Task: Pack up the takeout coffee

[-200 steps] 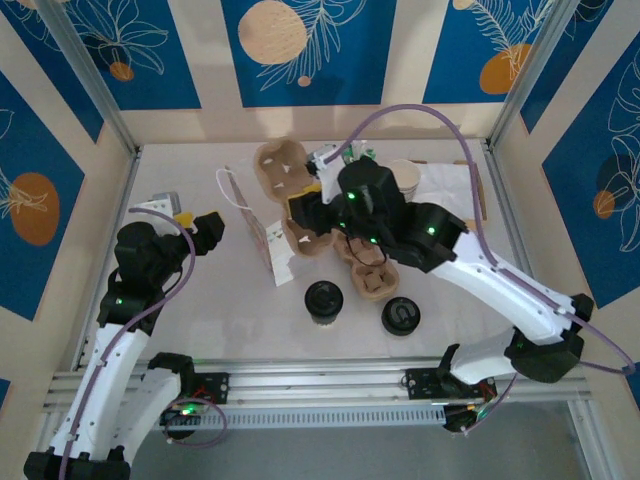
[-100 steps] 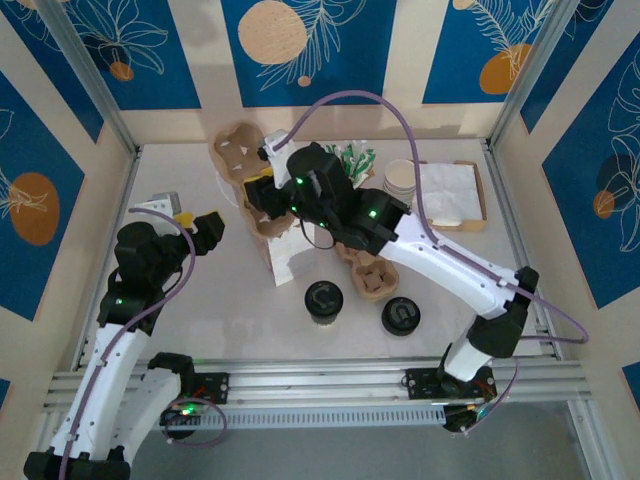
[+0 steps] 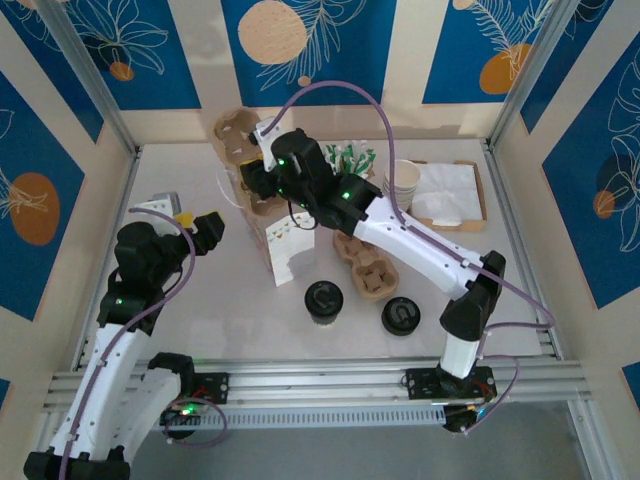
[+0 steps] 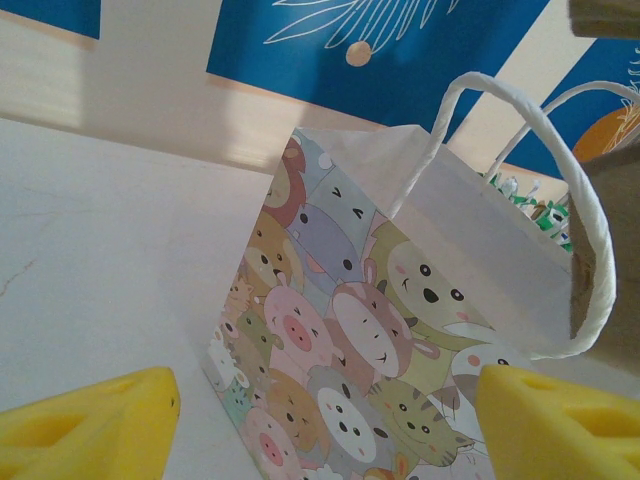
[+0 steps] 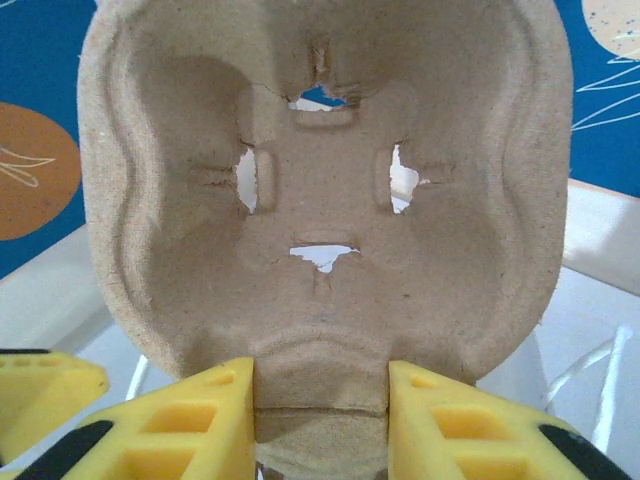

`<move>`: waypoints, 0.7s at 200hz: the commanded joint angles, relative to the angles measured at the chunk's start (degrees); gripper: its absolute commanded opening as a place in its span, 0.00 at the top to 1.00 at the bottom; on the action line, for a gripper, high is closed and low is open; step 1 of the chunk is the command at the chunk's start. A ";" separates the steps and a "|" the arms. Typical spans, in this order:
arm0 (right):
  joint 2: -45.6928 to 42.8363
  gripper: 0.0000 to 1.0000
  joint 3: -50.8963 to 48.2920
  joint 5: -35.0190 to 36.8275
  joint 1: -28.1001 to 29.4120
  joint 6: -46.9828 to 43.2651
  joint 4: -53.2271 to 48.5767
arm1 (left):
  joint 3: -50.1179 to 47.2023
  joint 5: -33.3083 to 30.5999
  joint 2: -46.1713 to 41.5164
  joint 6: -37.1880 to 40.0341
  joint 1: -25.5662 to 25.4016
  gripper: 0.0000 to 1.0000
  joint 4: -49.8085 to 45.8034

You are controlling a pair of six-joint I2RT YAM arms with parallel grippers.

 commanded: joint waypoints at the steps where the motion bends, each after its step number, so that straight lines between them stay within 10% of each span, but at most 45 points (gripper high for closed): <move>1: 1.67 0.66 3.42 1.31 -0.72 -1.35 -0.77 | -0.62 0.06 -0.33 1.08 -0.20 0.22 -0.43; 140: 10.69 0.66 14.35 8.04 0.53 -3.76 -16.33 | -0.62 -0.20 -0.26 1.25 -0.16 0.22 -0.57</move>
